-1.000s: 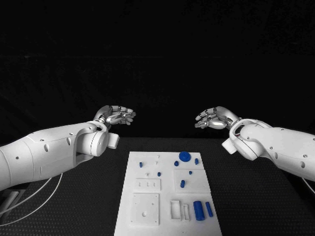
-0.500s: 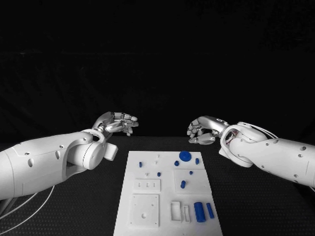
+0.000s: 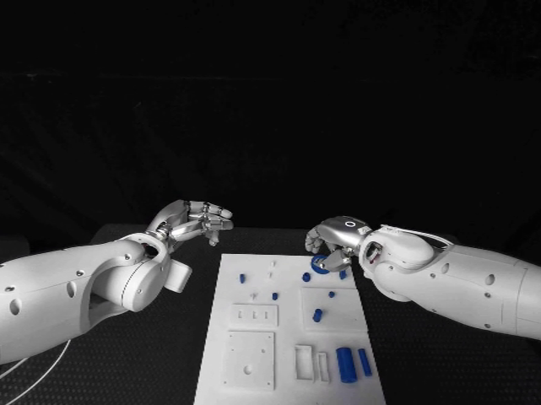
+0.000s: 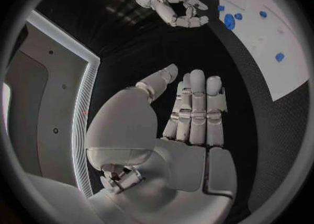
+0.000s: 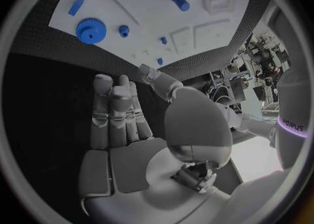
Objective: Assemble the parts on the task board
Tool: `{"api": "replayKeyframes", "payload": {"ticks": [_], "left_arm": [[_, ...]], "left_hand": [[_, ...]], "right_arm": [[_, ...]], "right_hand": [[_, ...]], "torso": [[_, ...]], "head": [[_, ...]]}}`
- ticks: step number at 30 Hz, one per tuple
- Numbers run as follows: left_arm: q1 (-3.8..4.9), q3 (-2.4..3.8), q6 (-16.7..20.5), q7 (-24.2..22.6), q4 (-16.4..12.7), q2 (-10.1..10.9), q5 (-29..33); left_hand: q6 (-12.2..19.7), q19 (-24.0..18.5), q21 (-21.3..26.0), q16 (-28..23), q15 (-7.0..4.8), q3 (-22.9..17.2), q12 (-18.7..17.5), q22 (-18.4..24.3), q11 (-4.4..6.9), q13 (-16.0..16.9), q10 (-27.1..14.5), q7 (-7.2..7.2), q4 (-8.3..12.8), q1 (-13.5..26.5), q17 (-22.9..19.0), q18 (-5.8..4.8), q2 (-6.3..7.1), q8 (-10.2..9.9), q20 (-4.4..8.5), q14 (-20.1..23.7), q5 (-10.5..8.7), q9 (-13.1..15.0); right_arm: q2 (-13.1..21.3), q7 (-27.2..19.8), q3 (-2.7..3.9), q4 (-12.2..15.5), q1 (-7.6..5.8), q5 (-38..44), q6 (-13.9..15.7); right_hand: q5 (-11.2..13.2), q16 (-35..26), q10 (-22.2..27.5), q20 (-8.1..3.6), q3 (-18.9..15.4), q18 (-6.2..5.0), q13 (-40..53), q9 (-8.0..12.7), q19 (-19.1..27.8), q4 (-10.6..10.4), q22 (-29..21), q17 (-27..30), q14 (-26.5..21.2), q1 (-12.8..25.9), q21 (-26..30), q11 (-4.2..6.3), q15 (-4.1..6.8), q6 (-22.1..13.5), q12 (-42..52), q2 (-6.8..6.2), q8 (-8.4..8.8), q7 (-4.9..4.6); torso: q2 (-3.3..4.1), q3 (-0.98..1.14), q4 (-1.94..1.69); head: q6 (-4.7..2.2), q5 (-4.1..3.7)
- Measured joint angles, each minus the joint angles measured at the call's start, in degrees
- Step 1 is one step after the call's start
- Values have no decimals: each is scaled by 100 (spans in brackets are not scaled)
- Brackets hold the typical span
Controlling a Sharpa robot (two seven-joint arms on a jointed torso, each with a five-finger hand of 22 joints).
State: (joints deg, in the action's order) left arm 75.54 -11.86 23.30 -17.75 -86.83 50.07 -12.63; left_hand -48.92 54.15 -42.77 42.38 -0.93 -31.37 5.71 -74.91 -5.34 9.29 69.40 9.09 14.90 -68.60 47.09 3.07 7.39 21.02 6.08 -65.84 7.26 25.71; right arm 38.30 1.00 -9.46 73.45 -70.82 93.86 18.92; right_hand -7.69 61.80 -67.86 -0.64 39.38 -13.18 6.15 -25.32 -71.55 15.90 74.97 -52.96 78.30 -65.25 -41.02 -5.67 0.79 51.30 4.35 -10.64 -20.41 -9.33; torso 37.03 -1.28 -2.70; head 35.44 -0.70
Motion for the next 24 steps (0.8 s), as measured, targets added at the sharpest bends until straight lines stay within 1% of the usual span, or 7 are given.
{"api": "replayKeyframes", "payload": {"ticks": [7, 13, 15, 17, 19, 21, 24], "left_arm": [[0, -1, -66, -16, -112, 10, -177], [0, 0, -92, -27, -215, 54, -238], [0, 1, -97, -33, -243, 62, -257], [0, 2, -100, -37, -262, 70, -265], [0, 2, -102, -41, -276, 80, -270], [0, 4, -105, -44, -280, 87, -276], [0, 4, -108, -47, -300, 101, -285]], "left_hand": [[-69, -20, -33, 44, -8, 0, 0, 0, -1, 28, 77, -27, 0, 85, 6, 0, -24, 0, 20, -8, 0, 31], [-72, -21, -33, 44, -8, 0, -22, 0, -1, 28, 77, -30, 0, 107, 5, 0, -2, 0, 19, -8, 0, 30], [-72, -21, -49, 44, -8, 0, -54, -4, -2, 28, 76, -30, 0, 107, 3, 0, -2, -44, 19, -8, 0, 30], [-30, -22, -70, 44, 13, 0, -102, -4, -25, 19, 52, 12, 0, 132, -4, 0, 23, -68, 19, 13, 0, 24], [-30, -42, -70, 44, 23, 0, -106, -4, -55, 11, 22, 11, 0, 145, -9, -3, 36, -88, 38, 23, 0, 19], [-10, -43, -70, 55, 23, 0, -109, -4, -43, 10, -6, 32, 0, 145, -10, -5, 36, -88, 38, 24, 0, 19], [10, -62, -70, 66, 28, 0, -134, -3, -61, -1, -37, 51, 0, 166, -11, -6, 15, -127, 19, 29, 0, 7]], "right_arm": [[-104, 131, 0, -82, 133, 443, -22], [-179, 234, 3, -175, 193, 760, -23], [-205, 274, 3, -208, 219, 860, -20], [-219, 317, 2, -220, 236, 959, -15], [-238, 350, 1, -252, 240, 1030, -13], [-255, 380, 2, -291, 240, 1100, -13], [-280, 414, 2, -351, 239, 1172, -13]], "right_hand": [[130, 71, 1, -21, 67, 61, -26, 4, 21, -3, -1, 54, -43, 30, -50, -1, 1, 16, -22, -30, 23, 17], [183, 98, 7, -21, 97, 63, -42, 11, 21, -35, -1, 76, -43, 5, -76, -6, 1, 16, -22, -66, 23, 17], [223, 112, 7, -21, 137, 63, -54, 17, 21, -43, -1, 97, -45, 2, -102, -7, -1, 16, -22, -125, 35, 17], [259, 133, 7, -21, 175, 76, -71, 24, 21, -82, -1, 115, -64, 19, -111, -7, -19, 16, -38, -184, 47, 17], [260, 143, 8, -21, 182, 78, -76, 27, 21, -89, -1, 125, -71, 15, -111, -6, -27, 16, -43, -196, 47, 17], [287, 143, 8, -21, 193, 79, -83, 27, 21, -99, -1, 136, -71, 15, -111, -7, -27, 16, -43, -196, 47, 17], [369, 178, 31, -21, 255, 81, -102, 37, 21, -130, -2, 160, -71, 15, -135, -30, -27, 16, -43, -256, 79, 17]], "torso": [[131, -33, -56], [230, -54, -80], [258, -61, -87], [286, -65, -96], [306, -70, -103], [327, -73, -112], [354, -77, -125]], "head": [[-20, -53], [-25, -64], [-29, -69], [-33, -73], [-34, -74], [-34, -80], [-34, -92]]}}
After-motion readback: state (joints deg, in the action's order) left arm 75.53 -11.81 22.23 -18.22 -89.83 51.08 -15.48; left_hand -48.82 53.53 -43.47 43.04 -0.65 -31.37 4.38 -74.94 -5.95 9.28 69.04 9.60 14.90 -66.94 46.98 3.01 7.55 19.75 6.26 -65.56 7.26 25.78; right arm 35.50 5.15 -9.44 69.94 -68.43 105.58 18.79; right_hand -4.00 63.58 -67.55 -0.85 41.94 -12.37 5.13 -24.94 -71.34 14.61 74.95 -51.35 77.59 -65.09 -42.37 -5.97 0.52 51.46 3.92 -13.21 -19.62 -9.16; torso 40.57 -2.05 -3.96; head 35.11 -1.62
